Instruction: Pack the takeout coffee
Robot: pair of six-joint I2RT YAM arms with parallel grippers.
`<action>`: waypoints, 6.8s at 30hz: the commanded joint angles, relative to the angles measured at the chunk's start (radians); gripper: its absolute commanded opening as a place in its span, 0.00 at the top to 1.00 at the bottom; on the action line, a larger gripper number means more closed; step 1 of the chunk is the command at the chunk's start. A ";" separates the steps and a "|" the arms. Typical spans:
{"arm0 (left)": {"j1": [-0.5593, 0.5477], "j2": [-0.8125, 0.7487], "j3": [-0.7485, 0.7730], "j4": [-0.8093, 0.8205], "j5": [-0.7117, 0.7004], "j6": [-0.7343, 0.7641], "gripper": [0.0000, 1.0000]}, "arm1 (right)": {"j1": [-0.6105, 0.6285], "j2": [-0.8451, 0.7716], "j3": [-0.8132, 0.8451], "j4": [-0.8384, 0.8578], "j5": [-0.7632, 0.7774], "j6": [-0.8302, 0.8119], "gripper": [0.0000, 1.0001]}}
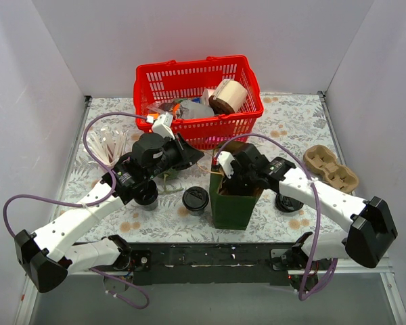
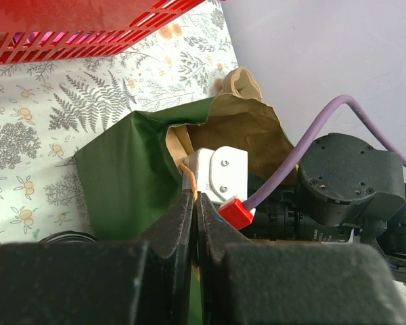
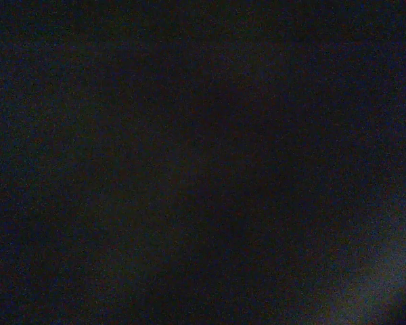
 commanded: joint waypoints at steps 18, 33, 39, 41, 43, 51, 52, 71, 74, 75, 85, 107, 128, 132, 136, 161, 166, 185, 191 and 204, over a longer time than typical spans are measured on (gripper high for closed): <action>0.000 0.003 0.030 0.103 0.052 0.016 1.00 | -0.007 -0.151 0.215 0.009 0.285 0.149 0.06; -0.008 0.005 0.019 0.103 0.065 0.010 1.00 | -0.007 -0.194 0.241 0.019 0.463 0.459 0.04; -0.010 -0.006 0.007 0.106 0.063 0.010 1.00 | -0.011 -0.179 0.201 0.011 0.414 0.477 0.10; -0.010 -0.008 0.007 0.104 0.062 0.010 1.00 | -0.011 -0.171 0.203 -0.003 0.411 0.486 0.10; -0.010 -0.009 0.007 0.104 0.057 0.010 1.00 | -0.012 -0.170 0.197 -0.004 0.393 0.491 0.10; -0.010 -0.015 -0.001 0.106 0.045 0.008 1.00 | -0.012 -0.167 0.174 -0.052 0.357 0.502 0.10; -0.010 -0.018 -0.001 0.106 0.040 0.008 1.00 | -0.012 -0.168 0.166 -0.053 0.354 0.502 0.10; -0.010 -0.024 -0.005 0.117 -0.021 0.010 1.00 | -0.014 -0.177 0.051 -0.145 0.195 0.508 0.16; -0.010 -0.020 -0.005 0.115 -0.020 0.010 1.00 | -0.014 -0.187 0.045 -0.145 0.196 0.506 0.16; -0.010 -0.018 -0.002 0.115 -0.018 0.010 1.00 | -0.014 -0.188 0.043 -0.145 0.192 0.502 0.16; -0.010 -0.009 0.004 0.118 -0.014 0.020 1.00 | -0.012 -0.185 0.051 -0.214 0.161 0.491 0.17; -0.010 0.002 0.025 0.140 0.066 0.076 1.00 | -0.014 -0.119 -0.033 -0.133 0.121 0.539 0.19; -0.011 0.095 0.039 0.271 0.061 0.004 1.00 | -0.021 -0.206 0.209 -0.064 0.435 0.442 0.12; -0.017 0.141 0.056 0.295 0.057 0.005 1.00 | -0.041 -0.210 0.217 -0.009 0.431 0.439 0.11; -0.023 0.179 0.065 0.339 0.045 0.004 1.00 | -0.072 -0.217 0.240 0.046 0.474 0.424 0.10; -0.060 0.157 0.044 0.316 -0.138 0.005 1.00 | -0.092 -0.295 0.353 0.025 0.342 0.462 0.06; -0.065 0.144 0.044 0.283 -0.150 0.008 1.00 | -0.092 -0.334 0.347 0.011 0.388 0.482 0.04; -0.076 0.092 0.008 0.215 -0.146 -0.030 1.00 | -0.093 -0.382 0.347 -0.105 0.569 0.492 0.03; -0.082 0.086 0.016 0.212 -0.130 -0.026 1.00 | -0.096 -0.309 0.316 -0.201 0.610 0.610 0.04; -0.083 0.068 0.041 0.200 -0.066 0.030 1.00 | -0.147 -0.240 0.263 -0.221 0.577 0.585 0.70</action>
